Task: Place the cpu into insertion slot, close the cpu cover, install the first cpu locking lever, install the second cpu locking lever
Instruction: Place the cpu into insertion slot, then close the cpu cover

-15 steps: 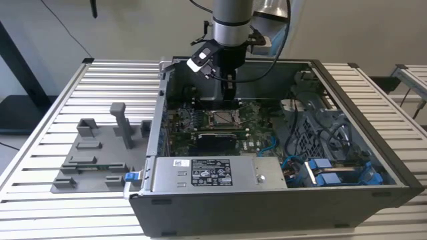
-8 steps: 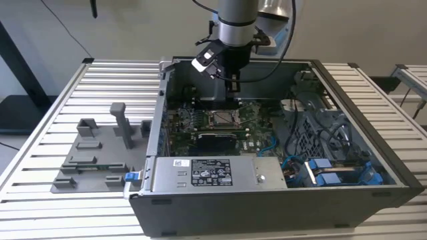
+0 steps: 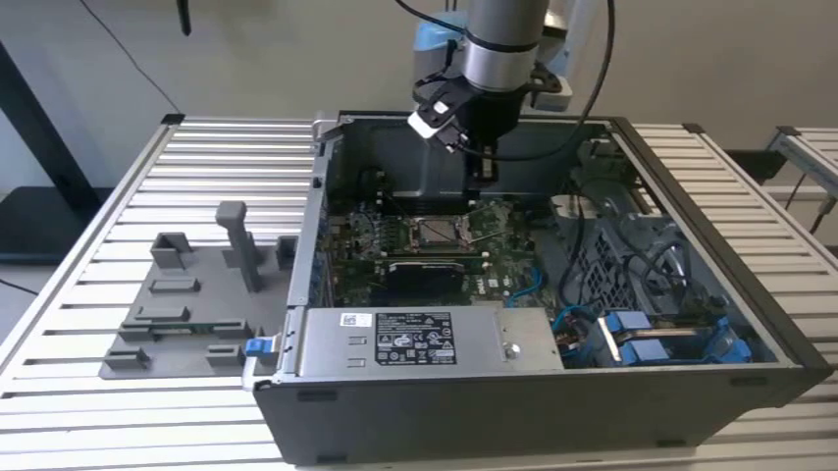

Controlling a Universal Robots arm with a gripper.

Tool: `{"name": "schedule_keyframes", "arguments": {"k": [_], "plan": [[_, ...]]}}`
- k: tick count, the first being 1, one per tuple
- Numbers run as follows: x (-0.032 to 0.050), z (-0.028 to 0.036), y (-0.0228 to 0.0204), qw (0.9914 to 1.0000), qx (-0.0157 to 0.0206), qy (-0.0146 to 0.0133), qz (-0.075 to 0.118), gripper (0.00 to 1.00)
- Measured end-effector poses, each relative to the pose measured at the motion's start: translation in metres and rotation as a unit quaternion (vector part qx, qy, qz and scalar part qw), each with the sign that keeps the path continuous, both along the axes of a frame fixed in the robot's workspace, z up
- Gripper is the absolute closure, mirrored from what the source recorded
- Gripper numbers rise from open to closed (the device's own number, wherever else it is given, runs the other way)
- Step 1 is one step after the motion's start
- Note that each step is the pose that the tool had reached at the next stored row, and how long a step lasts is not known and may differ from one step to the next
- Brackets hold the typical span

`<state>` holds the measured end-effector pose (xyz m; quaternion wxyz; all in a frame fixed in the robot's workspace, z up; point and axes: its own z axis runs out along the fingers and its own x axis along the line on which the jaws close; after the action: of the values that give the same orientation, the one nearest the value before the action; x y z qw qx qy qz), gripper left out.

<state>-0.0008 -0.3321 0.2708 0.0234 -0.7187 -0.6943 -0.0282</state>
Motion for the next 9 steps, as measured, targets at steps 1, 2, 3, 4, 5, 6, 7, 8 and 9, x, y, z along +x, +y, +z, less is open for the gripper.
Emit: {"name": "schedule_keyframes", "arguments": {"k": [1, 2, 3, 4, 5, 6, 7, 8, 9], "plan": [[0.0049, 0.0001, 0.0000, 1.00000, -0.0005, 0.0030, 0.000, 0.89], [0.0094, 0.0002, 0.0000, 0.99998, -0.0010, 0.0056, 0.000, 0.89], [0.0140, 0.0002, -0.0001, 0.99997, -0.0013, 0.0078, 0.000, 0.89], [0.0185, 0.0001, 0.0000, 0.99995, -0.0013, 0.0097, 0.000, 0.89], [0.0229, -0.0001, 0.0001, 0.99994, -0.0013, 0.0110, 0.000, 0.89], [0.0269, -0.0004, 0.0001, 0.99993, -0.0013, 0.0116, 0.000, 0.89], [0.0309, -0.0008, 0.0000, 0.99992, -0.0013, 0.0122, 0.001, 0.89], [0.0350, -0.0012, 0.0000, 0.99992, -0.0013, 0.0127, 0.001, 0.89], [0.0390, -0.0016, 0.0000, 0.99991, -0.0013, 0.0133, 0.002, 0.89]]}}
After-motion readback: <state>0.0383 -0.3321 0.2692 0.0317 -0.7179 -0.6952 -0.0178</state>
